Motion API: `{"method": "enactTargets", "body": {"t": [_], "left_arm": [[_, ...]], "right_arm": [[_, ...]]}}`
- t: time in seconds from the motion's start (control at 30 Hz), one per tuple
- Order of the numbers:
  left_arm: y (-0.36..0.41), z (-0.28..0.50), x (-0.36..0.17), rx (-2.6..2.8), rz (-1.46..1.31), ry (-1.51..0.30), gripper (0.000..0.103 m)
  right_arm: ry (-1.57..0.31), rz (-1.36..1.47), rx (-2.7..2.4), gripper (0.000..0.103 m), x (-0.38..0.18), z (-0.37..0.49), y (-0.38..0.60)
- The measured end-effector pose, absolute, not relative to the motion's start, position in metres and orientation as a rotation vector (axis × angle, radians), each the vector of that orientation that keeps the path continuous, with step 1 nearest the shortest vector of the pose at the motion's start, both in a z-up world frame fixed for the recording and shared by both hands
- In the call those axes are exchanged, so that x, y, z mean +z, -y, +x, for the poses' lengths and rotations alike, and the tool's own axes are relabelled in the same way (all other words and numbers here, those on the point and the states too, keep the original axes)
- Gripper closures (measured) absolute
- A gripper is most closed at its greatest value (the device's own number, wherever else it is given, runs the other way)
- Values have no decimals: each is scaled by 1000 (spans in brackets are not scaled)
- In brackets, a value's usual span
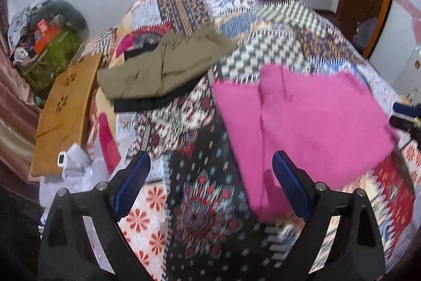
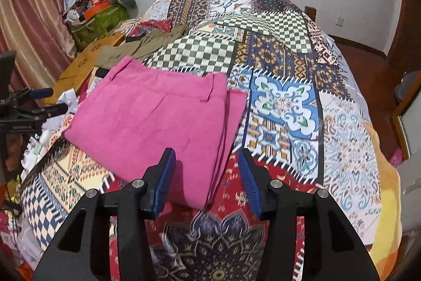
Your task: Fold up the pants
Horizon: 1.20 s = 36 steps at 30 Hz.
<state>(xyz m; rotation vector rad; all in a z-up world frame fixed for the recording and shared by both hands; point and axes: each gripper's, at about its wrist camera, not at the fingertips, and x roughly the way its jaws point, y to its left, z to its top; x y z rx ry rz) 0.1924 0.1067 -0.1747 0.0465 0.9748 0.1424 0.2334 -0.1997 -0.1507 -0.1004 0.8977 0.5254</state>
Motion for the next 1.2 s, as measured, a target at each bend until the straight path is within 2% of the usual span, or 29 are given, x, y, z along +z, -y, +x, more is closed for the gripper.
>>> {"method": "enactTargets", "body": {"t": [0.1, 0.17, 0.43, 0.47, 0.53, 0.6, 0.7, 0.77, 0.87, 1.03, 1.2], "left_arm": [[-101, 213, -168, 112, 10, -961, 8], [-95, 227, -166, 87, -12, -956, 9], [-63, 268, -181, 54, 24, -963, 10], [-60, 272, -185, 54, 32, -968, 12], [-58, 279, -192, 63, 45, -980, 23], [-60, 283, -199, 67, 48, -993, 32], [-64, 287, -210, 46, 25, -1015, 41], [-64, 287, -214, 46, 31, -1022, 41], [-63, 287, -217, 44, 36, -1023, 41], [-66, 288, -216, 49, 32, -1029, 38], [-65, 277, -189, 72, 48, -1001, 38]], "right_arm": [[-884, -84, 511, 51, -148, 247, 197], [-878, -73, 510, 39, -147, 255, 194], [-893, -39, 548, 38, -154, 292, 182], [-901, -44, 554, 39, -157, 296, 180], [-918, -63, 567, 39, -162, 302, 174], [-926, -93, 579, 40, -167, 307, 169], [-925, -129, 599, 50, -170, 310, 163], [-925, -136, 614, 59, -171, 312, 160], [-923, -187, 598, 65, -175, 313, 157], [-940, -164, 595, 66, -179, 316, 166], [-954, -167, 565, 65, -170, 314, 170]]}}
